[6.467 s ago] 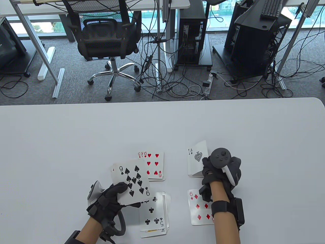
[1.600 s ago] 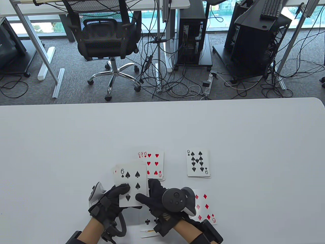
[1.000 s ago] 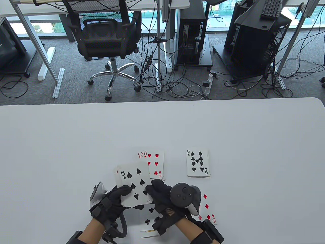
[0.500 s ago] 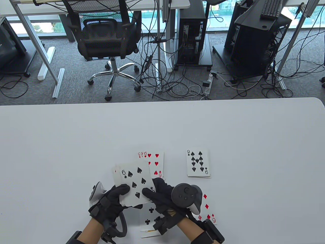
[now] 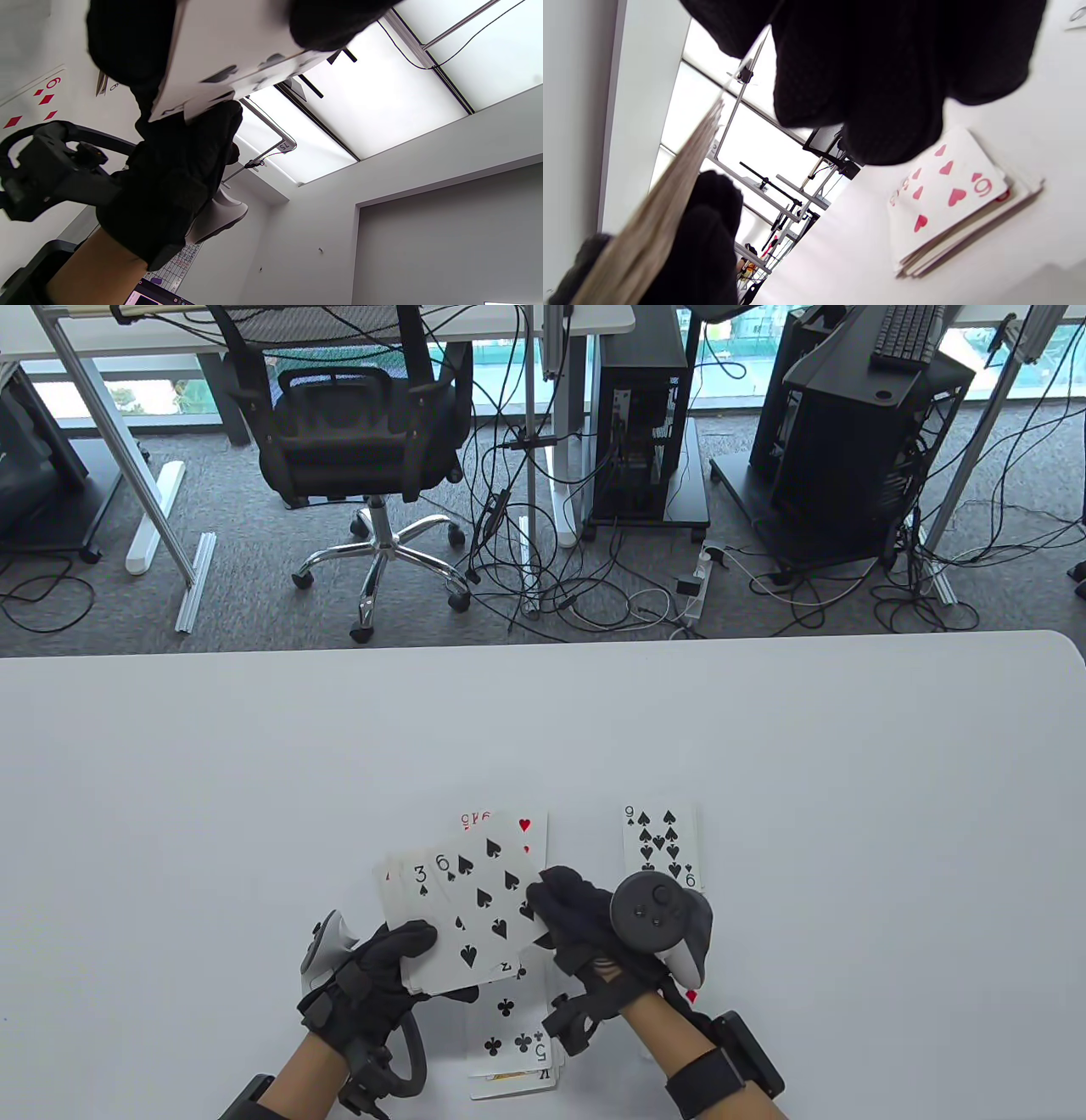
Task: Playing card suit sorting
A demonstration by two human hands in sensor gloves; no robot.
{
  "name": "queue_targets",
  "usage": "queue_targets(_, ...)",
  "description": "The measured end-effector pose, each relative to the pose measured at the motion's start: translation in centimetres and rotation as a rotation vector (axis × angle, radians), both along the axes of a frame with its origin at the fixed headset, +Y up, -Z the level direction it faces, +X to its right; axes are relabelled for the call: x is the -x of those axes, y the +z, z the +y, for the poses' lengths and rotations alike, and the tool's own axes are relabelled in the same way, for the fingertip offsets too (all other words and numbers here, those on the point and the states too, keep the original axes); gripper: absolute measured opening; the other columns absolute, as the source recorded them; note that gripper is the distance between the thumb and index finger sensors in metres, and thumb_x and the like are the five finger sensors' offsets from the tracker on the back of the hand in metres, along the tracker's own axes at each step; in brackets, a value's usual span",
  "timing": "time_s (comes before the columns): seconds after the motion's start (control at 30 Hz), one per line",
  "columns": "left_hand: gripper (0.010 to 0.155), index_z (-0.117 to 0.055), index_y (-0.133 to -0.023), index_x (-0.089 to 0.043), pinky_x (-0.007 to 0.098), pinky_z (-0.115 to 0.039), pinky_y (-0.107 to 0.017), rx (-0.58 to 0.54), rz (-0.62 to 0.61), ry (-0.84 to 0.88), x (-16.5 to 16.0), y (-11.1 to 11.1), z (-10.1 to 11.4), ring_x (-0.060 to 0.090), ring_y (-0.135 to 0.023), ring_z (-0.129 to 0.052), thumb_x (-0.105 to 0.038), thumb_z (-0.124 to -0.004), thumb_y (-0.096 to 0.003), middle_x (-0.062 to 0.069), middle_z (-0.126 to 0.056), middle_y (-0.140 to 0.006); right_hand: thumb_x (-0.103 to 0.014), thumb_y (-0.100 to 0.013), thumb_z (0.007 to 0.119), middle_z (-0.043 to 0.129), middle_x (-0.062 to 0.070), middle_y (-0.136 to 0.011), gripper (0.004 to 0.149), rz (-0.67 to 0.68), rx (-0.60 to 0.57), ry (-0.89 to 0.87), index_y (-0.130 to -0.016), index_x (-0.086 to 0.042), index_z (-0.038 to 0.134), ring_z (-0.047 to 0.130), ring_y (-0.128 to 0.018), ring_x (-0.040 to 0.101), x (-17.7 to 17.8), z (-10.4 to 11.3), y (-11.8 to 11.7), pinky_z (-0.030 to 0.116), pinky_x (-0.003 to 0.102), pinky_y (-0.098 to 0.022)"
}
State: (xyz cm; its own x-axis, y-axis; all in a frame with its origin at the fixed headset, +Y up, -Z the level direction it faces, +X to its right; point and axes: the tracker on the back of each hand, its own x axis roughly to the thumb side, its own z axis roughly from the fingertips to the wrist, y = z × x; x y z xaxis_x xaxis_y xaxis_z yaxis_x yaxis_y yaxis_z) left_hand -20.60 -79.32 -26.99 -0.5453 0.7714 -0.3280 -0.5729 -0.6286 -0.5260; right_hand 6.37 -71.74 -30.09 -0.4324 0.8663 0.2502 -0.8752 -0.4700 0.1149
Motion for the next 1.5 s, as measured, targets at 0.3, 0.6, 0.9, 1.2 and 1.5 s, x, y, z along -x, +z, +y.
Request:
queue_targets(0.3, 0.056, -0.039, -0.111, -0.024, 0.049, -0.081, -0.055, 0.0, 0.002, 0.001, 0.1, 0.0, -0.1, 0.04, -0.093, -0.074, -0.036, -0.066, -0.0638, 0.007, -0.056, -0.113, -0.023, -0.055, 0.065, 0.092, 0.004, -0.033, 0.042, -0.373, 0.064, 0.115, -0.073, 0.013, 0.076, 0.097, -0.022, 0.024, -8.7, -0.9, -4.8, 0.085, 0.047, -0.03)
queue_targets(0.6, 0.056, -0.039, -0.111, -0.024, 0.048, -0.081, -0.054, -0.007, 0.009, -0.008, 0.2, -0.1, -0.1, 0.04, -0.093, -0.074, -0.037, -0.066, -0.0637, 0.007, -0.056, -0.113, -0.024, -0.055, 0.066, 0.093, 0.006, -0.031, 0.045, -0.507, 0.199, 0.726, -0.072, 0.016, 0.077, 0.097, -0.02, 0.027, -10.7, -4.5, -6.6, 0.084, 0.049, -0.028)
queue_targets(0.9, 0.056, -0.039, -0.111, -0.024, 0.049, -0.081, -0.054, -0.011, 0.007, -0.014, 0.2, -0.1, -0.1, 0.04, -0.093, -0.074, -0.037, -0.066, -0.0639, 0.007, -0.056, -0.113, -0.032, -0.056, 0.065, 0.093, 0.007, -0.031, 0.054, -0.445, 0.297, 1.009, -0.073, 0.018, 0.077, 0.096, -0.022, 0.025, -9.4, -5.4, -7.4, 0.083, 0.05, -0.03)
queue_targets(1.2, 0.056, -0.039, -0.111, -0.024, 0.049, -0.081, -0.054, 0.005, 0.005, -0.003, 0.2, 0.0, -0.3, 0.04, -0.093, -0.074, -0.037, -0.066, -0.064, 0.007, -0.056, -0.113, -0.04, -0.057, 0.063, 0.093, 0.01, -0.036, 0.062, -0.376, 0.245, 1.269, -0.079, 0.017, 0.075, 0.096, -0.026, 0.029, -8.0, -5.1, -6.8, 0.082, 0.052, -0.032)
queue_targets(1.5, 0.056, -0.039, -0.111, -0.024, 0.049, -0.081, -0.055, 0.005, 0.019, -0.012, 0.3, 0.0, -0.2, 0.04, -0.093, -0.073, -0.037, -0.065, -0.064, 0.007, -0.055, -0.113, -0.037, -0.057, 0.063, 0.094, 0.013, -0.041, 0.061, -0.227, -0.157, 0.761, -0.081, 0.019, 0.071, 0.097, -0.029, 0.034, -5.1, -0.7, -2.3, 0.081, 0.054, -0.034)
